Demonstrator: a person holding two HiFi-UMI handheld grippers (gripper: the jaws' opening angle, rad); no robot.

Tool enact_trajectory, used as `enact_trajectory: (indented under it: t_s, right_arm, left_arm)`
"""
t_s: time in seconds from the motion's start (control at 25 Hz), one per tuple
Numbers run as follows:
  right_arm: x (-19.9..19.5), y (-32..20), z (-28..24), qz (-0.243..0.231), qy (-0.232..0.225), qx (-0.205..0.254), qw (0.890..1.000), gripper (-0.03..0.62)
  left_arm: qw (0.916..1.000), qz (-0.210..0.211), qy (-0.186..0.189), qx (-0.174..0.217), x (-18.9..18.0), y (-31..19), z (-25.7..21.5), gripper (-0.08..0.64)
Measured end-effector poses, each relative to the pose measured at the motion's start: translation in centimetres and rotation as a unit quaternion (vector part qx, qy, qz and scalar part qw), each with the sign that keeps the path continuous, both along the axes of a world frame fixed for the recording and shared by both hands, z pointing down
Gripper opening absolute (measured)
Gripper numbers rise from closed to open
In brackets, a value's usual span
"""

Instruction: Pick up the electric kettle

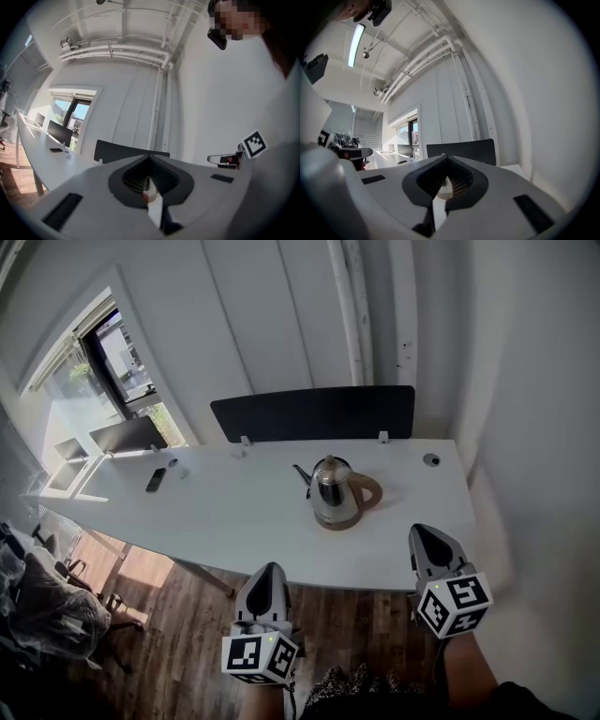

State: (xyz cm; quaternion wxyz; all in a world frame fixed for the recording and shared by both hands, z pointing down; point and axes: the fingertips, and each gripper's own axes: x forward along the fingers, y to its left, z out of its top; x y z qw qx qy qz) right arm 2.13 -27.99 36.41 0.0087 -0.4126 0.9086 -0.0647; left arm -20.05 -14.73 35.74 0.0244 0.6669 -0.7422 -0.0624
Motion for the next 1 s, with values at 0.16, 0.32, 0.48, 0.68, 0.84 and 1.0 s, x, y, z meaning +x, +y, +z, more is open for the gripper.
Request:
enact_trajectory:
  t_s: [0.16, 0.32, 0.48, 0.68, 0.84, 1.0]
  right_arm:
    - [-0.8, -1.5, 0.1, 0.004, -0.002, -0.002, 1.0, 0.005]
    - [-1.9, -3.1, 0.4, 0.011, -0.002, -0.006, 1.0, 0.005]
    - [-3.5, -4.8, 0.7, 0.017, 0.001, -0.01, 1.0, 0.005]
    - [-5.3, -7.2, 1.2, 0.033, 0.002, -0.018, 0.999, 0.005]
    - [-6.7, -9.0, 1.8, 0.049, 0.005, -0.024, 0.998, 0.005]
    - [-7.8, -10.8, 2.9, 0.066, 0.015, -0.034, 0.997, 0.005]
  left_arm:
    - [1.0, -0.004, 0.005, -0.002, -1.1, -1.4, 0.0, 0.002]
    - [1.0, 0.004, -0.002, -0.004, -2.4, -3.3, 0.2, 0.002]
    - [0.9999, 0.014, 0.005, -0.002, -4.0, -6.0, 0.1, 0.002]
    - [0.9993, 0.035, 0.006, -0.004, -5.7, -9.5, 0.0, 0.002]
    - [0.9987, 0.049, 0.013, -0.008, -7.7, -11.8, 0.1, 0.002]
    - [0.9973, 0.066, 0.028, -0.014, -8.7, -14.2, 0.7, 0.002]
